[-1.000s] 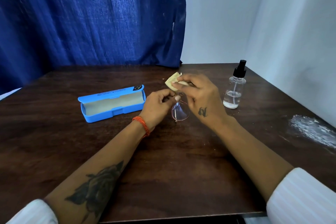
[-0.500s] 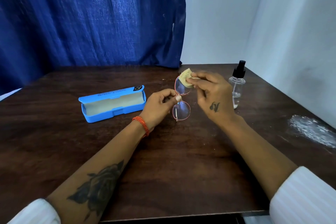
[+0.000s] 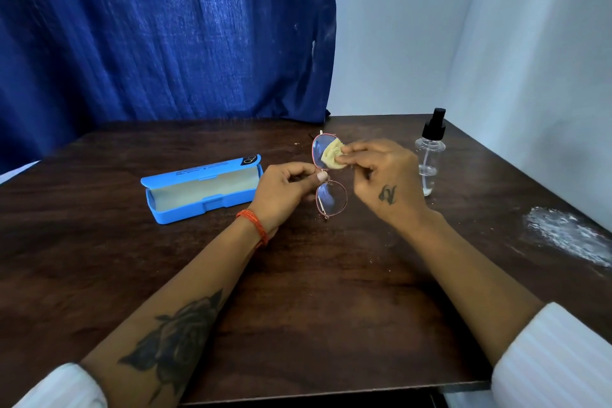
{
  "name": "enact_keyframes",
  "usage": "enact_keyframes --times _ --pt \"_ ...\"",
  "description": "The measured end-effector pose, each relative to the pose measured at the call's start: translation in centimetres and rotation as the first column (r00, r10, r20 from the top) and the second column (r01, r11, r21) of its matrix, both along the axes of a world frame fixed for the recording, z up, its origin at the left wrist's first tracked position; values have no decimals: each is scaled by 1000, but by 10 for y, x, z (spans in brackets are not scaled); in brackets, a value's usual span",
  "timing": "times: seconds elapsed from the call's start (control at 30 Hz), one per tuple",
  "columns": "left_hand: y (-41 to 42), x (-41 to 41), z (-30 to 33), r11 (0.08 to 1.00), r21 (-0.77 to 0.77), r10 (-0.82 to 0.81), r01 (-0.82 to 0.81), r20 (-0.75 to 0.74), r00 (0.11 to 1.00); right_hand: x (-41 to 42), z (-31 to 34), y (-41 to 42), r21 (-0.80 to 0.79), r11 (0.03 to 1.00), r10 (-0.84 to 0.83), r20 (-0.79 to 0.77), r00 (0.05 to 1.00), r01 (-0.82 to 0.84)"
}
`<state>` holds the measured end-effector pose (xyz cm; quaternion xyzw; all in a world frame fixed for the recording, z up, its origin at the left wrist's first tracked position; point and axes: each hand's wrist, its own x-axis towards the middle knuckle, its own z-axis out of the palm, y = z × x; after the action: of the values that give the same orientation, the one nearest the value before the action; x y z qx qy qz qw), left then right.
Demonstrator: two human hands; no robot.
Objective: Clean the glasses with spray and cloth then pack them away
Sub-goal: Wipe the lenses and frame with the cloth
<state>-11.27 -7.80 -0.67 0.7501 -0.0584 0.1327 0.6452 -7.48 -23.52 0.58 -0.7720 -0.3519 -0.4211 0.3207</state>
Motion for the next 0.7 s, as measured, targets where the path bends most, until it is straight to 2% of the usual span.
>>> enact_keyframes --times 0.13,0.27,0.33,0.43,0.53,0.7 --pt "0 -1 1 1000 3 -22 22 -7 1000 -3 2 6 2 997 -72 45 996 72" --pt "-1 -1 1 1000 -8 -21 21 -17 1000 -10 2 16 -90 996 22 65 998 -16" --pt "-1 1 0 999 -40 -10 8 -39 999 -10 0 15 -98 992 81 2 997 -81" --pt "0 3 -1 999 -52 -16 12 -70 997 -5 -1 9 -18 991 133 -126 983 -136" --pt "0 3 0 999 -47 -23 20 -67 997 0 0 4 59 994 101 -158 982 -93" --pt "0 -1 1 999 -8 -31 31 -32 999 -3 0 10 46 999 -18 -52 998 21"
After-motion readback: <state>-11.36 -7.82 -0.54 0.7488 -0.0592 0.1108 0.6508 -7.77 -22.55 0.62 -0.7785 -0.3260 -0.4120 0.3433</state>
